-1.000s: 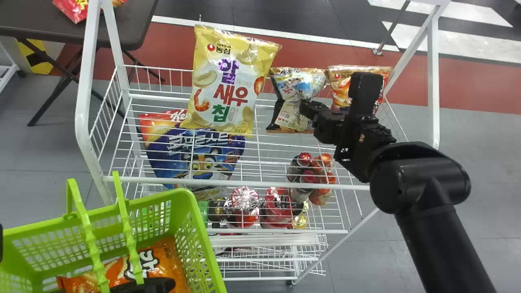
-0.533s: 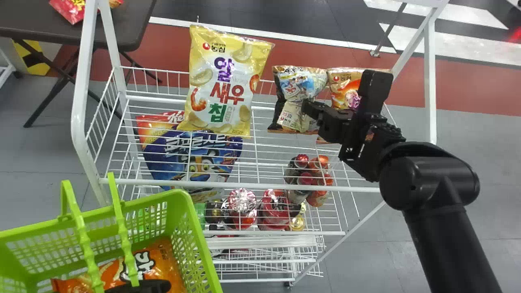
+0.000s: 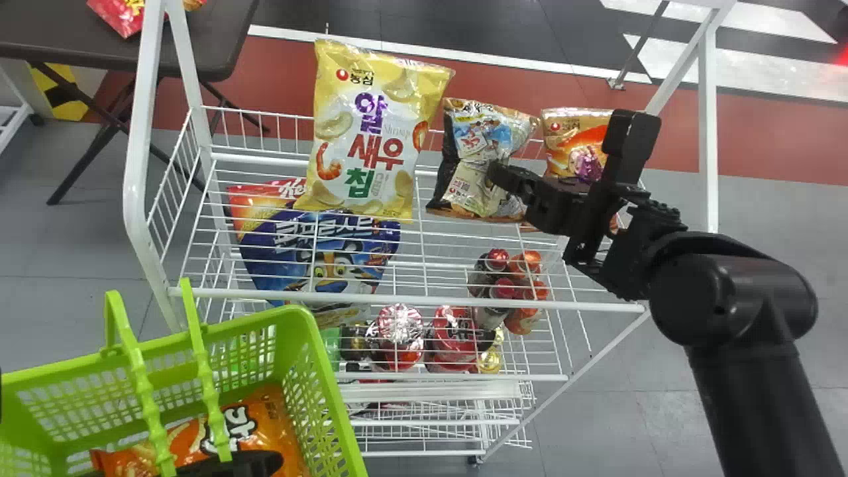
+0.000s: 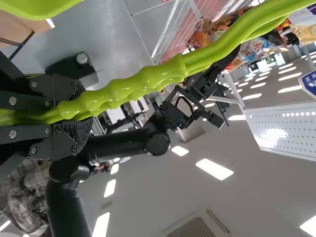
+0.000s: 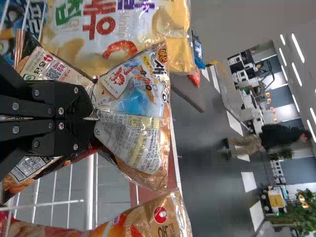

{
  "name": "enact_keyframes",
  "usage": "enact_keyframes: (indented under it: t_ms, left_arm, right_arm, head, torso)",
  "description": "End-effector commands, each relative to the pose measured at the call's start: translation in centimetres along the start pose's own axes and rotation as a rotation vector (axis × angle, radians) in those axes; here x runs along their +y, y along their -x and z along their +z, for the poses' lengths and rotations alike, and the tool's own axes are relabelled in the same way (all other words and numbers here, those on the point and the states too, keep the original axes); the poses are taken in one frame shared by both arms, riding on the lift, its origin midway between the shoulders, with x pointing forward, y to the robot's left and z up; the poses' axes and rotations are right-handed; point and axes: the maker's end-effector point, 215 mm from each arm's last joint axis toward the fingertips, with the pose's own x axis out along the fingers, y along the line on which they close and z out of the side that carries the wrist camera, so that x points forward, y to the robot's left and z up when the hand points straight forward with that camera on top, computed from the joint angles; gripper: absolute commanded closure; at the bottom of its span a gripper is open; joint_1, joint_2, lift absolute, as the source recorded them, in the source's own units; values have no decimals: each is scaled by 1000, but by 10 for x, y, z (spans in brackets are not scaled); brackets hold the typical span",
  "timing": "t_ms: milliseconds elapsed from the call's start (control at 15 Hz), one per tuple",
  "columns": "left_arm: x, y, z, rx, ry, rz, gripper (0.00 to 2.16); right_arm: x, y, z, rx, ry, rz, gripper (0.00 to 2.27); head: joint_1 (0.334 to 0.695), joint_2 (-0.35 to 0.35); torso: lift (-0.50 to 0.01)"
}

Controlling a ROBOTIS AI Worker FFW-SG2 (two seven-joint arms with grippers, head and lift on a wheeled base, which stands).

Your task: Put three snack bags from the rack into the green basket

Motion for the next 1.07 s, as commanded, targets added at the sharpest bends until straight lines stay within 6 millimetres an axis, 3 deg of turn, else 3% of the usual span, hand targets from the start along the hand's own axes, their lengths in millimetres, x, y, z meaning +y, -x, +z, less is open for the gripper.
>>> enact_keyframes:
  t_ms: [0,333,667,1000]
  left_arm:
    - [-3,-2,0,-1,-3,-15,2145]
    - [-3,-2,0,0,-3,-17,2145]
    - [-4,-5,0,5,-9,-23,2145]
    - [-9,-11,-1,16,-22,-37,2145]
  right_arm:
    - [34,20,-16,40,-26,79,2253]
    - [104,63,-68,196,-62,231,2253]
    - [157,99,-121,394,-134,402,2253]
    - [201,116,-144,499,-149,516,2253]
  head:
    - [695,-205]
    - [695,-140]
    - [695,-67]
    - [695,-2]
  torso:
    - [0]
    - [0]
    - [0]
    - [0]
